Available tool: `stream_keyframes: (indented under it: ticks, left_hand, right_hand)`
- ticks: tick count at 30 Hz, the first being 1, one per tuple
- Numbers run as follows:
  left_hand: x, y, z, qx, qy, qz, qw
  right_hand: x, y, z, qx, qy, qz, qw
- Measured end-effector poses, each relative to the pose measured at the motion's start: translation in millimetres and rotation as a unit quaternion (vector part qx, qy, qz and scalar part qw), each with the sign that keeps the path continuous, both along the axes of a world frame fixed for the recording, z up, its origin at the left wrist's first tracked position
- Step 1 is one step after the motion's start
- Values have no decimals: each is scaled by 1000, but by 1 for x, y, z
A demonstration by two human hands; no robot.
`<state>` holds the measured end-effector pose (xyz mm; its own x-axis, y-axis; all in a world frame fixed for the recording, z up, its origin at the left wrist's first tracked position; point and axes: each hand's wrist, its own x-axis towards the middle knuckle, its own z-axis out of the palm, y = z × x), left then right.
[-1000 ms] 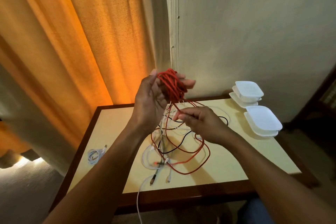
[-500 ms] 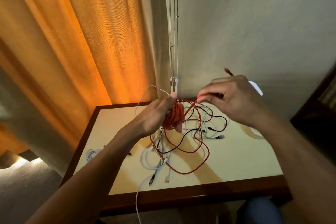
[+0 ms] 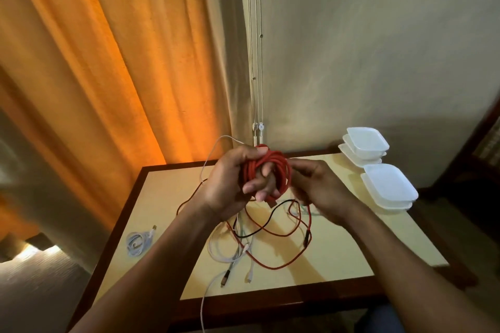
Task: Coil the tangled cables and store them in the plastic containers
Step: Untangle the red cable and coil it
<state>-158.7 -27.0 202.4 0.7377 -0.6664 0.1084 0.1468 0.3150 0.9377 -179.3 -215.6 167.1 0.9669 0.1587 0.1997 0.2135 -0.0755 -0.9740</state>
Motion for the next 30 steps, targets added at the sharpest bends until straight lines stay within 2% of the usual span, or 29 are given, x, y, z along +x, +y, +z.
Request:
stream_keyframes:
  ticks: [3,7,9,16,18,21,25,27,28,30]
  left_hand:
    - [4,-2,1,-23,51,38,998]
    - [5,-8,0,-17,94,64,993]
    - [4,-12,2,-9,103,61,993]
    - [-6,-22,18,36,109,33,993]
    - [-13,-26,16,57,116,72,989]
    - [-20,-34,5,70,106,188,974]
    - [-22,-44,-23,71,67,369,924]
    - [-15,-42,-42,105,9,441,891]
    - [-11,-39,-52,118,-28,455,882]
    - [2,-31,-70,153,-74,426,889]
  right_hand:
    - [-15,7,-5,41,4,13,999]
    - [-26,13,-1,-16,-17,-13,1000]
    - [-29,14,-1,-8,-16,-21,1000]
    - [-35,9,-7,191,34,58,979]
    - [-38,12,-12,189,33,48,980]
    - [-36,15,-23,181,19,20,983]
    - [-28,18,-45,170,19,21,985]
    - [-17,16,-57,158,22,13,987]
    - [-11,14,-63,147,26,6,989]
    - [4,9,-76,103,24,-5,994]
